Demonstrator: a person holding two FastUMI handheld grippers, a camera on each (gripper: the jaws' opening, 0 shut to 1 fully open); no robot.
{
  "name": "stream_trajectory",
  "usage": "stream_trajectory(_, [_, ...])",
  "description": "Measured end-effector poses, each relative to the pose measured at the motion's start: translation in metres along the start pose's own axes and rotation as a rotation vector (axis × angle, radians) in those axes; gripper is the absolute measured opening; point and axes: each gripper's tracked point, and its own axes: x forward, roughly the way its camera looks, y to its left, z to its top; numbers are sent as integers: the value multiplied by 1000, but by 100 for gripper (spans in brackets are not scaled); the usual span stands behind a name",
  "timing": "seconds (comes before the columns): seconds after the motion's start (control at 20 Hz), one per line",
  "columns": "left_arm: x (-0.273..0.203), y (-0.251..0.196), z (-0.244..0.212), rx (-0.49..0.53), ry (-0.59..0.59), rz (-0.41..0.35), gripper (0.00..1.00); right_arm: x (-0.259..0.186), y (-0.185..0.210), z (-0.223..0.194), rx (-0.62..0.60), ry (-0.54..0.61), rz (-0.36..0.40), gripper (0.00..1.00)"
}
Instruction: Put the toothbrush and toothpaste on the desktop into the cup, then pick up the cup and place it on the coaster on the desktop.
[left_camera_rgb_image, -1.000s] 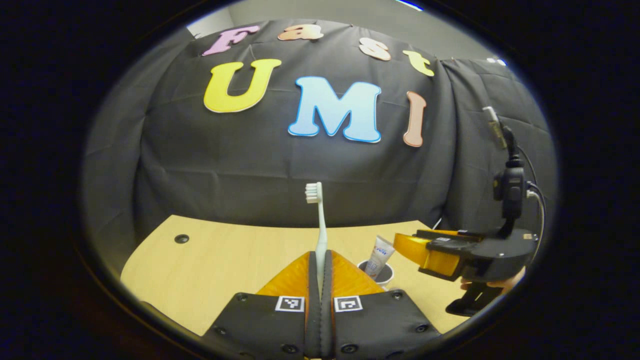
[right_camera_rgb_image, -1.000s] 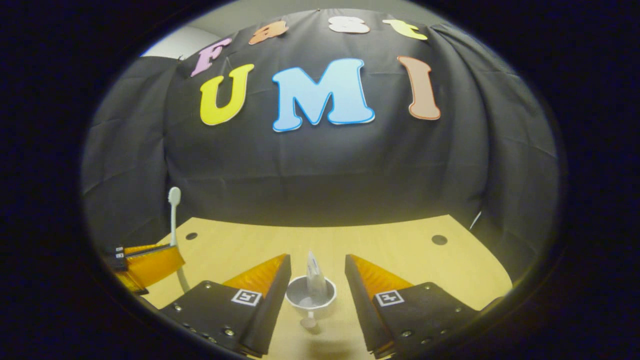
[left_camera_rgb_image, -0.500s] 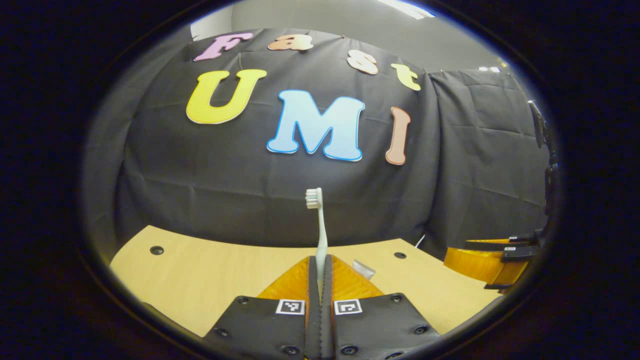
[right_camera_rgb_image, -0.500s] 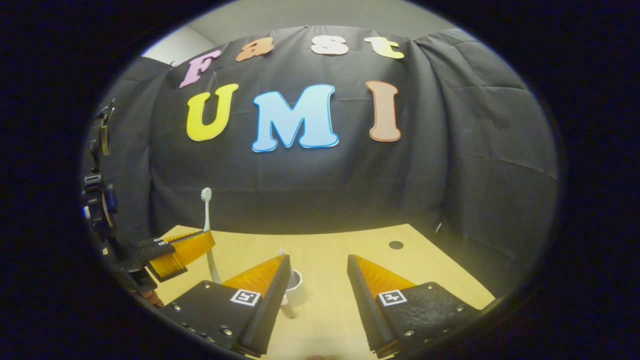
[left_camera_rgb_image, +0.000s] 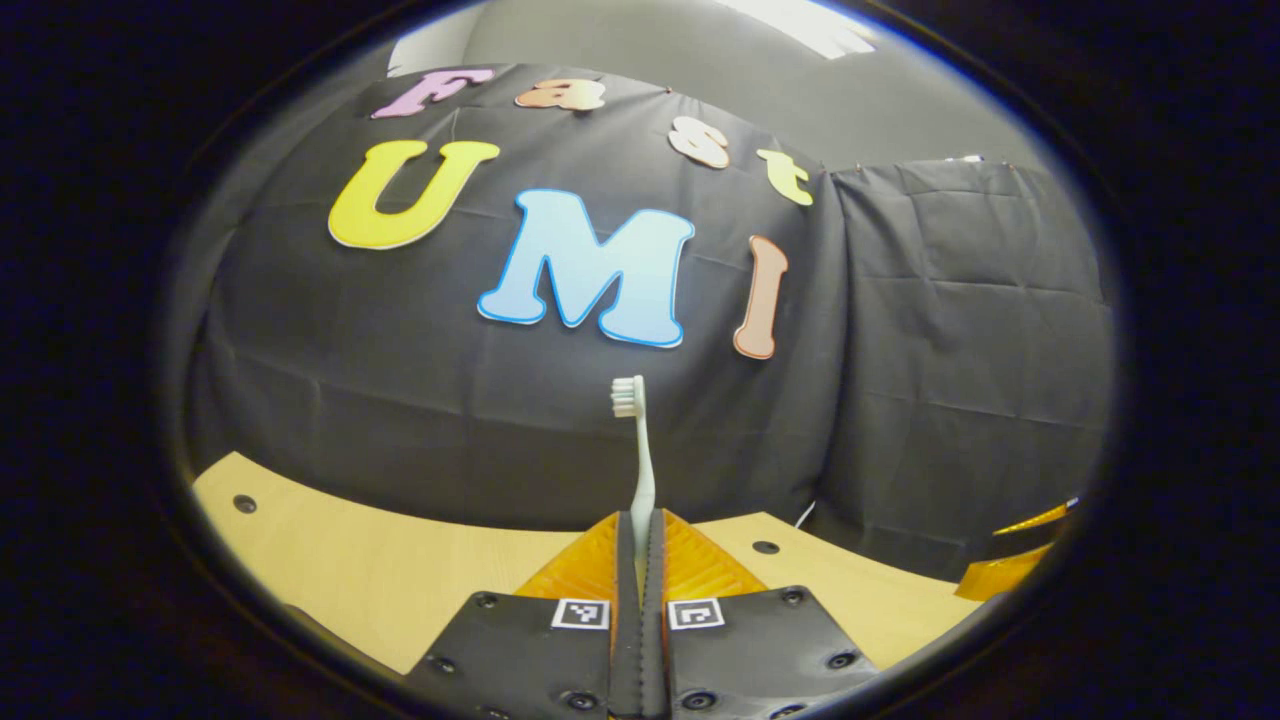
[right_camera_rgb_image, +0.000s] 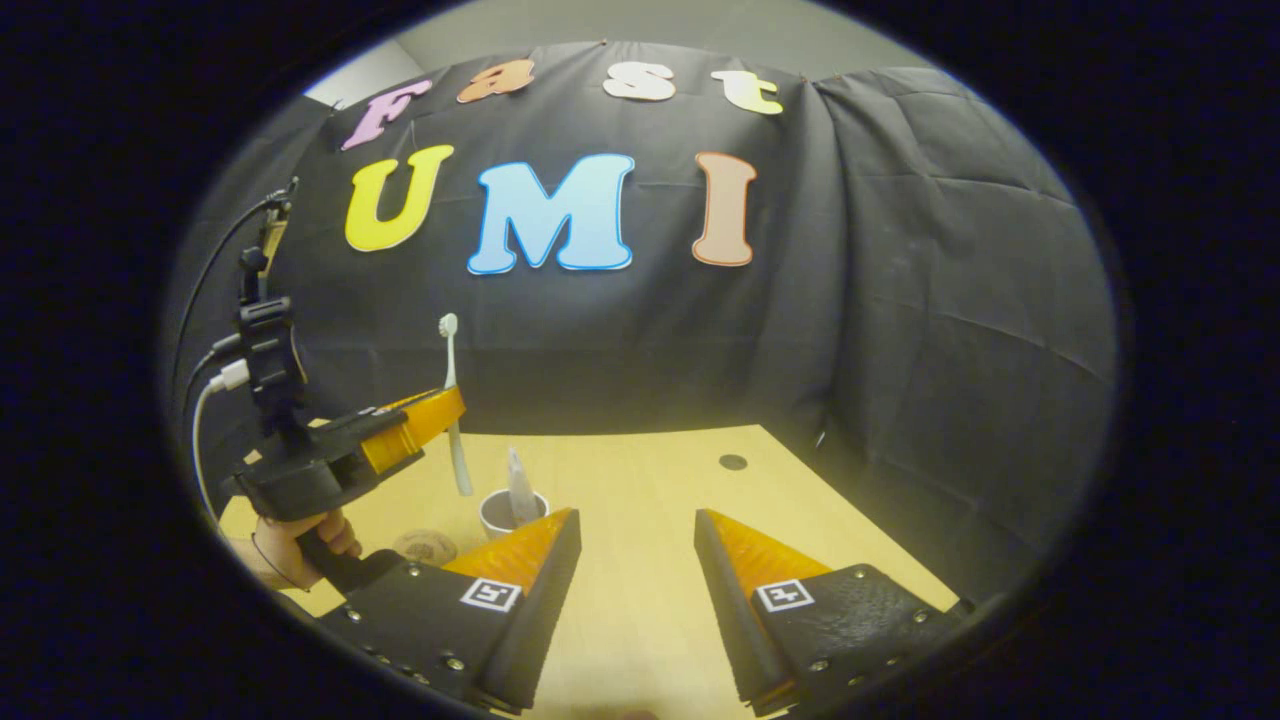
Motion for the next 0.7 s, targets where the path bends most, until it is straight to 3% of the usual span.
stream_trajectory(0.2, [15,-3,-14,1,0,-21,7,-6,-1,-8,18,20,-15,70])
stream_trajectory(0.4, [30,-8,-55,19,78,-41,7,-9,-1,-22,28,61,-19,70])
stream_trajectory(0.7, [24,-7,-61,51,97,-27,9,-11,-4,-30,96,85,-4,70])
